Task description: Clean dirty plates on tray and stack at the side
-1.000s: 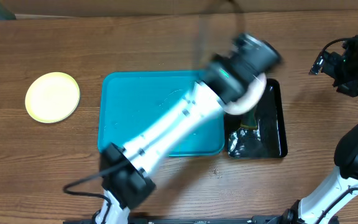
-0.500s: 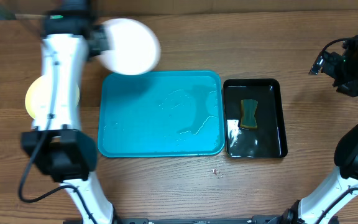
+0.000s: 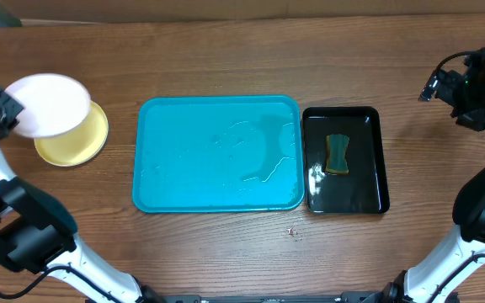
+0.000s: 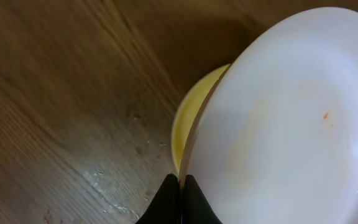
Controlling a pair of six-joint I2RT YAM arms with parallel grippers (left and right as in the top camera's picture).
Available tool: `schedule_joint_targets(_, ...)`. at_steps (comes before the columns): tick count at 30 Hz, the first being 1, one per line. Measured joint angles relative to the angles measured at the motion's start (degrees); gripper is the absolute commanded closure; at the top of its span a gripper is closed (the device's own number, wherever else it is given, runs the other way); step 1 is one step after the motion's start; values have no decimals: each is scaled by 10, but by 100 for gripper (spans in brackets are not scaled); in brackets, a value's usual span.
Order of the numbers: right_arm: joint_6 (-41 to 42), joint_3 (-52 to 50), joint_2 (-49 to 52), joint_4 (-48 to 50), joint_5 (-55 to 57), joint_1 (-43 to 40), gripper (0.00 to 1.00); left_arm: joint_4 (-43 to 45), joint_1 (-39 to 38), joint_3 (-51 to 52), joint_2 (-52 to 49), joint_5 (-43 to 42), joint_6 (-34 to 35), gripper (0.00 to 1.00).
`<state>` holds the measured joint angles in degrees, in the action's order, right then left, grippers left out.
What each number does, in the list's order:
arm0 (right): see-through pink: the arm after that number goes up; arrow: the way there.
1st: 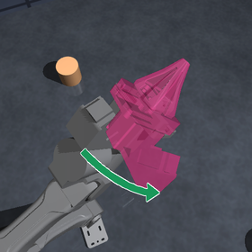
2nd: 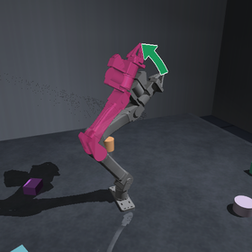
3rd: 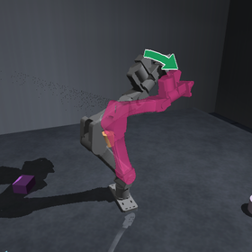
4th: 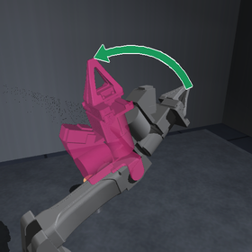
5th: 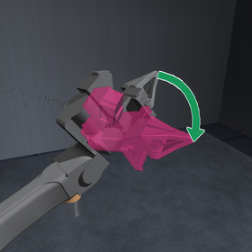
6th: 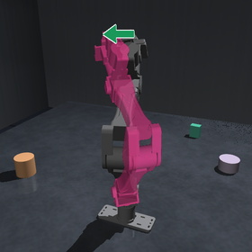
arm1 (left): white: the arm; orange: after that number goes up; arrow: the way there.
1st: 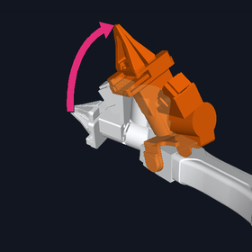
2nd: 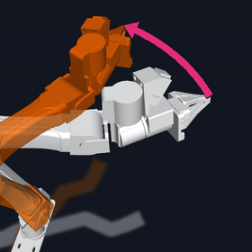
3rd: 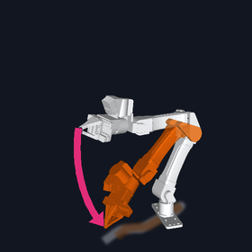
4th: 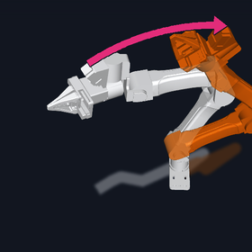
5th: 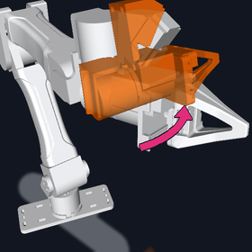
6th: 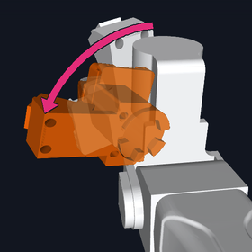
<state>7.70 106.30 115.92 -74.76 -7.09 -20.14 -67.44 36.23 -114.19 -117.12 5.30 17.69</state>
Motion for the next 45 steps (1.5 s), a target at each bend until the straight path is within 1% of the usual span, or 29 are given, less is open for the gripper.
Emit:
schedule_joint_targets(3, 0, 0, 0, 0, 0, 0, 0, 21, 19, 37, 0, -2, 0, 96)
schedule_joint_targets(6, 0, 0, 0, 0, 0, 0, 0, 55, 21, 73, 0, -7, 2, 95)
schedule_joint_targets(8, 0, 0, 0, 0, 0, 0, 0, 70, 18, 91, 0, -10, 2, 87)
schedule_joint_targets(9, 0, 0, 0, 0, 0, 0, 0, 75, 17, 96, 0, -12, 2, 74)
schedule_joint_targets(11, 0, 0, 0, 0, 0, 0, 0, 84, 14, 100, -1, -15, 3, 52)
schedule_joint_targets(12, 0, 0, 0, 0, 0, 0, 0, 89, 14, 100, -1, -17, 2, 37)
schedule_joint_targets(14, 0, 0, 0, 0, 0, 0, 0, 98, 14, 100, -1, -23, 4, 23)
schedule_joint_targets(17, 0, 0, 0, 0, 0, 0, 0, 100, 14, 100, -1, -46, 6, 5)
schedule_joint_targets(18, 0, 0, 0, 0, 0, 0, 0, 100, 14, 100, -1, -61, 3, 0)
schedule_joint_targets(23, 0, 0, 0, 0, 0, 0, 0, 100, 7, 100, -1, -129, 6, 0)
schedule_joint_targets(28, 0, 0, 0, 0, 0, 0, 0, 100, -14, 100, -1, -161, 6, 0)
schedule_joint_targets(33, 0, 0, 0, 0, 0, 0, 0, 99, -21, 100, -1, -173, 6, 0)
schedule_joint_targets(45, 0, 0, 0, 0, 0, 0, 0, 99, -21, 100, -1, -173, 6, 0)
